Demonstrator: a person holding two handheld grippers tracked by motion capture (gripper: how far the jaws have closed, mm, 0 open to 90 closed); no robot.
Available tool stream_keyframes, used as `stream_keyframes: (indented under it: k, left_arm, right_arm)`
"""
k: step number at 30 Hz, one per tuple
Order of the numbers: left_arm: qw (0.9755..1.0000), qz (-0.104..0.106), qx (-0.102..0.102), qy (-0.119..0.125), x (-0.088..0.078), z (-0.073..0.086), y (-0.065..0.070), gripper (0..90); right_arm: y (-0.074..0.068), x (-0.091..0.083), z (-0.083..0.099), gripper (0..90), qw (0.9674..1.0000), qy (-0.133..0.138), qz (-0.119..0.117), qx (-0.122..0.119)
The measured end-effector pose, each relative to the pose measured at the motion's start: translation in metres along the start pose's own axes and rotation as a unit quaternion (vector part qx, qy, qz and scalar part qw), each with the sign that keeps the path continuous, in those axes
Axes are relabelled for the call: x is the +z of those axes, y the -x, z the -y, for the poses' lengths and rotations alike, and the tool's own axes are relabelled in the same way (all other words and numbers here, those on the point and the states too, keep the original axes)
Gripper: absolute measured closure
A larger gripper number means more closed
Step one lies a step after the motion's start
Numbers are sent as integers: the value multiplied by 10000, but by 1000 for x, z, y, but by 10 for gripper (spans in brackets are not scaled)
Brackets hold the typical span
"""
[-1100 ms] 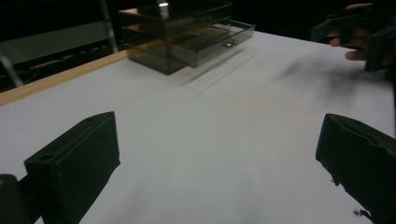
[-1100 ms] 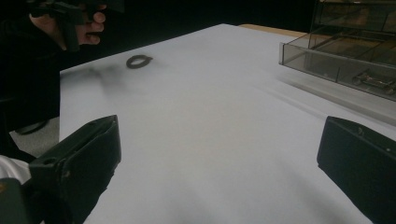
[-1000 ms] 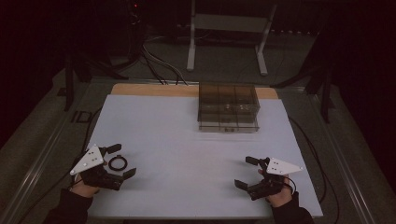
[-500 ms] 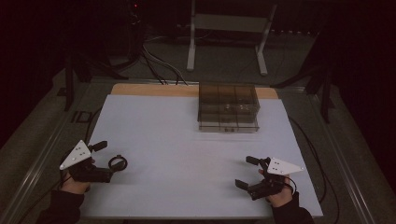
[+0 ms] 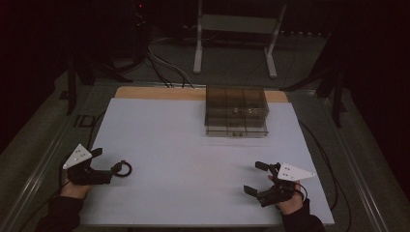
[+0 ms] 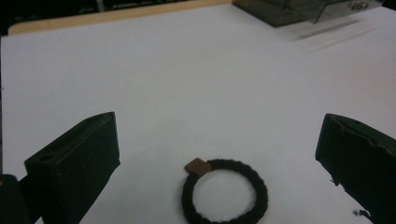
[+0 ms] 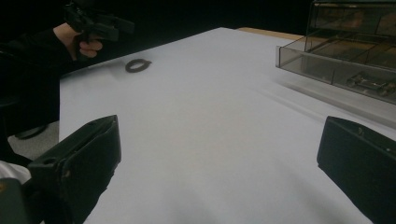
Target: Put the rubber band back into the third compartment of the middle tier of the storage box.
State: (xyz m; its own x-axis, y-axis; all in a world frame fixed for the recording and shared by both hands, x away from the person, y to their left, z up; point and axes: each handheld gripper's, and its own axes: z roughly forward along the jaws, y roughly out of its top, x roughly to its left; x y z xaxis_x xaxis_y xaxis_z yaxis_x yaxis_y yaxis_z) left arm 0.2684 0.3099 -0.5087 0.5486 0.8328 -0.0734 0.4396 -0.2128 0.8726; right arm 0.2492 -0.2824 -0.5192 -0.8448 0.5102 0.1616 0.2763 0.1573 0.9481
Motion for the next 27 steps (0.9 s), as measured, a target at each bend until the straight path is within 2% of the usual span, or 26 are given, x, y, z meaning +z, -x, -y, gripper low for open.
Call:
stream_keyframes:
  k: [4,6,7,9,11,12,13,15,17,18,20,22,23,25,27]
  left_arm:
    - [9999,-90,-26,-131,3,3,-3,29]
    - [9995,-153,-35,-262,4,4,-5,42]
    - [9987,-182,-53,-469,6,5,-6,44]
    - [9985,-229,-34,-490,7,6,-6,52]
    - [9980,-268,-70,-564,8,6,-7,110]
    - [9979,-275,-50,-592,8,6,-7,110]
    - [9976,-275,-49,-637,8,6,-7,162]
    - [9969,-285,-15,-738,10,7,-6,186]
    - [9959,-372,-23,-828,12,8,-7,247]
    - [9960,-329,-38,-828,13,8,-7,247]
    - [9950,-325,-28,-945,15,9,-7,321]
    - [9947,-329,-39,-972,16,10,-7,338]
    - [9941,-361,-45,-1020,17,10,-7,390]
    - [9930,-417,-31,-1102,19,10,-7,415]
    - [9913,-491,-3,-1220,22,11,-7,487]
  right_arm:
    - [0,0,0,0,10000,-12,1,-6]
    - [0,0,0,0,10000,-1,0,15]
    - [1,0,0,0,10000,-1,0,33]
    - [0,0,0,0,10000,-15,3,16]
    - [0,0,0,0,10000,-6,-5,2]
    - [0,0,0,0,10000,-6,-5,2]
    - [1,1,1,0,10000,-17,-9,23]
    - [0,0,0,0,10000,-8,4,0]
    - [0,0,0,0,10000,-1,-2,6]
    - [0,0,0,0,10000,7,3,24]
    - [0,0,0,0,10000,4,2,6]
    - [0,0,0,0,10000,8,0,10]
    - [1,1,0,0,10000,2,-5,29]
    - [1,1,1,0,10000,-13,-10,41]
    - [0,1,0,0,10000,-4,-10,11]
